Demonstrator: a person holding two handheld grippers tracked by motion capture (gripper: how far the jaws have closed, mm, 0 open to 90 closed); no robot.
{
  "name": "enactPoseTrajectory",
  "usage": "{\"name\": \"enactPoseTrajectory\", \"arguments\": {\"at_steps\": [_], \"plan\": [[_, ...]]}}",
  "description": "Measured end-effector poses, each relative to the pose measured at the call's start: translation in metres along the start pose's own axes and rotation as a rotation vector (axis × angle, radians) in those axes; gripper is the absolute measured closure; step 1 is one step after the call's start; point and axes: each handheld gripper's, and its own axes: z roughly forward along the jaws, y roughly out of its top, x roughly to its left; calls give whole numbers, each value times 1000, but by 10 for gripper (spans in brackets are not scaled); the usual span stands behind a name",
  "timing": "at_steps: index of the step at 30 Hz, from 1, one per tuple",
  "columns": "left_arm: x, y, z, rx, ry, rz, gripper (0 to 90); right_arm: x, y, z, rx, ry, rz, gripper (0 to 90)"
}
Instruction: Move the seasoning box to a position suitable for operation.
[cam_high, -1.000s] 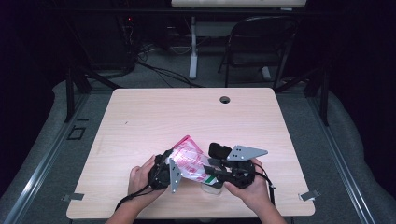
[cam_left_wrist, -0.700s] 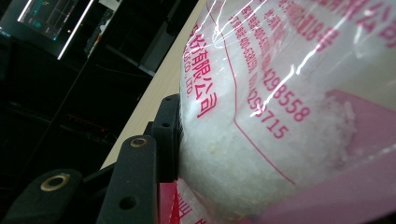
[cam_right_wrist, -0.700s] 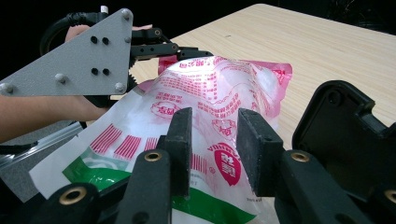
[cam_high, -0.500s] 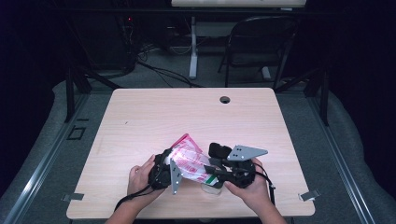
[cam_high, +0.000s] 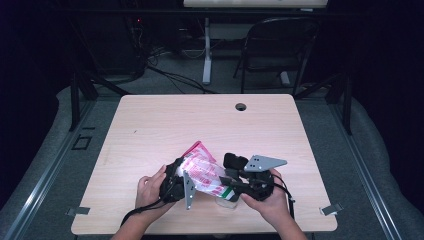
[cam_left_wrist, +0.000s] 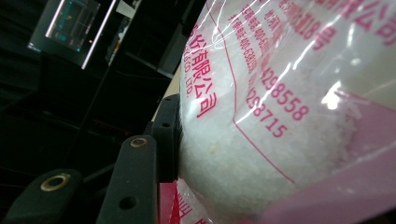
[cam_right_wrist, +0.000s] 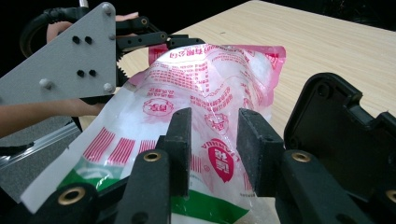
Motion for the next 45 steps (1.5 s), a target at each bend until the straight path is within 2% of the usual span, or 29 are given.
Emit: {"name": "enactPoseTrajectory", "arguments": {"at_steps": [3, 7, 9, 19, 23, 25, 30, 39, 45], "plan": [[0, 2, 0, -9, 16, 28, 605, 0, 0, 0, 0, 0, 1, 655], [-1, 3, -1, -13, 32, 38, 606, -1, 0, 0, 0, 1, 2, 655], [0, 3, -1, -4, 34, 52, 605, -2, 1, -1, 0, -2, 2, 655], [1, 3, -3, -2, 47, 69, 606, -6, 2, -6, -20, -15, 14, 652], [1, 4, -5, 7, 51, 92, 606, -7, 1, -6, -21, -20, 16, 651], [0, 5, -5, -3, 60, 92, 606, -8, 1, -6, -16, -21, 15, 651], [1, 7, -7, 5, 73, 127, 606, -9, -1, -4, -4, -30, 14, 651], [0, 8, -8, -3, 88, 146, 606, -11, -4, 0, 12, -39, 17, 668], [0, 10, -9, -4, 93, 166, 606, -10, -6, 4, 32, -49, 4, 720]]}}
